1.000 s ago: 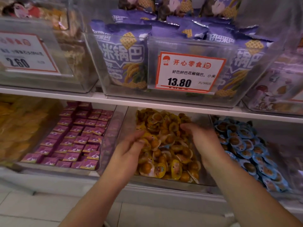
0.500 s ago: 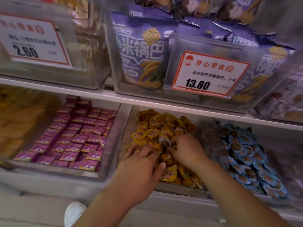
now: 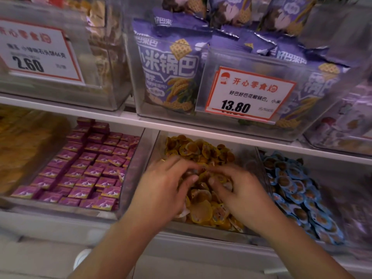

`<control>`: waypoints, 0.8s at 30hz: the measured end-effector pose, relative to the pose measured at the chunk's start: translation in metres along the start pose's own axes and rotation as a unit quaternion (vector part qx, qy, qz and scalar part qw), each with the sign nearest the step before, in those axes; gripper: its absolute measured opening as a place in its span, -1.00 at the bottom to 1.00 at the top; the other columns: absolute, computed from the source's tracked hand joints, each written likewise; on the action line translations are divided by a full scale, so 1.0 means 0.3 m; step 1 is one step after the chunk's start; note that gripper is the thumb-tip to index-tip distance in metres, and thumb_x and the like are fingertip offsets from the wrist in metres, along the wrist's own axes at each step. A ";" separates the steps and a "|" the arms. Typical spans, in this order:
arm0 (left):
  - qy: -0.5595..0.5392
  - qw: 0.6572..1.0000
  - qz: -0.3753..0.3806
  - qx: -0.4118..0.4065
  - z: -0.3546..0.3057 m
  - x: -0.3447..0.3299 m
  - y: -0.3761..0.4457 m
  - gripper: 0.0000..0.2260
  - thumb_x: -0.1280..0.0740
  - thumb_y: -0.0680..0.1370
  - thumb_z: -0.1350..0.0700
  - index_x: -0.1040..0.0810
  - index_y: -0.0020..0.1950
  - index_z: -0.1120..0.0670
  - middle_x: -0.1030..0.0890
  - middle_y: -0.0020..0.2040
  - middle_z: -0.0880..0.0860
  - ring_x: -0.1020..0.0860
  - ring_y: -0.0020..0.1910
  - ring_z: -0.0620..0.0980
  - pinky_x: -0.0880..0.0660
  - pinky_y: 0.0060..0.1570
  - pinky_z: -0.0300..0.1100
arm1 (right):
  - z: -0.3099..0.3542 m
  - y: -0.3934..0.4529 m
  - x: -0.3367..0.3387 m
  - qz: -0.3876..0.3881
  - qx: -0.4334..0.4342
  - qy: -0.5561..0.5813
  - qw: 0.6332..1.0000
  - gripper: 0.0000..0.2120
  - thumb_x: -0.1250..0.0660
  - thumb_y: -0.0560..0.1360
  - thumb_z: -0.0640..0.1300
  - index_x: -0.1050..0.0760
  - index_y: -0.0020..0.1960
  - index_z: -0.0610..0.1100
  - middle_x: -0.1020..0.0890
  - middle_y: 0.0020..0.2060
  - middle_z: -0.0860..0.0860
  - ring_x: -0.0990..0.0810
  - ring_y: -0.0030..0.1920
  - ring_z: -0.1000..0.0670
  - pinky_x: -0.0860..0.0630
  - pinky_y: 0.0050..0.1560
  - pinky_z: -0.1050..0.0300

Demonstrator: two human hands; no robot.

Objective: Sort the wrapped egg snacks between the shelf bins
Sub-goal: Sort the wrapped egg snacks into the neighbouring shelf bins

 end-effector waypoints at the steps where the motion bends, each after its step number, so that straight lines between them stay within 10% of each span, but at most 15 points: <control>1: 0.039 0.999 -0.027 -0.021 0.009 0.024 0.002 -0.87 -0.38 0.54 0.04 -0.62 0.06 0.01 -0.61 -0.05 -0.08 -0.57 -0.07 -0.02 -0.48 -0.04 -0.06 | -0.015 -0.015 -0.002 0.040 -0.069 -0.021 0.997 -0.74 -0.31 0.56 0.11 -0.57 0.22 0.10 -0.65 0.06 0.13 -0.61 0.07 0.11 -0.54 0.12 0.14; 5: 0.014 0.995 -0.081 0.050 0.085 0.097 -0.024 -0.83 -0.31 0.58 -0.06 -0.54 0.15 -0.08 -0.54 -0.01 -0.29 -0.51 0.01 -0.23 -0.37 0.00 -0.33 | -0.058 -0.032 -0.068 0.170 -0.238 0.012 0.956 -0.57 -0.14 0.57 0.29 -0.50 0.21 0.01 -0.60 0.11 0.01 -0.56 0.04 0.05 -0.47 0.04 0.12; 12: -0.146 0.975 -0.092 0.137 0.072 0.021 -0.056 -0.80 -0.29 0.59 -0.11 -0.56 0.18 -0.15 -0.62 0.02 -0.25 -0.57 0.07 -0.27 -0.48 -0.02 -0.33 | -0.160 0.040 -0.142 0.031 -0.419 0.243 0.874 -0.48 -0.24 0.54 0.22 -0.52 0.36 -0.08 -0.60 0.25 -0.15 -0.58 0.23 -0.19 -0.48 0.31 -0.13; 17: -0.196 0.959 -0.120 0.168 0.086 0.025 -0.059 -0.84 -0.31 0.59 -0.09 -0.57 0.15 -0.17 -0.63 -0.01 -0.25 -0.60 0.01 -0.23 -0.45 -0.10 -0.43 | -0.144 0.076 -0.251 0.040 -0.454 0.470 0.756 -0.60 -0.30 0.50 0.10 -0.65 0.15 -0.16 -0.70 0.01 -0.24 -0.69 0.02 -0.26 -0.61 0.12 -0.18; 24: -0.223 0.950 -0.131 0.175 0.089 0.033 -0.061 -0.87 -0.32 0.59 -0.08 -0.59 0.12 -0.17 -0.65 -0.04 -0.22 -0.62 -0.01 -0.21 -0.46 -0.13 -0.43 | -0.089 0.196 -0.303 0.044 -0.432 0.582 0.687 -0.44 -0.23 0.47 0.27 -0.70 0.07 -0.17 -0.69 0.05 -0.26 -0.69 0.00 -0.30 -0.59 0.08 -0.13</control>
Point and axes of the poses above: each hand's wrist, its own y-axis towards the middle knuckle, its own x-axis out of the back of the hand, z = x × y, the point moved 3 cm from there along y, towards the middle knuckle
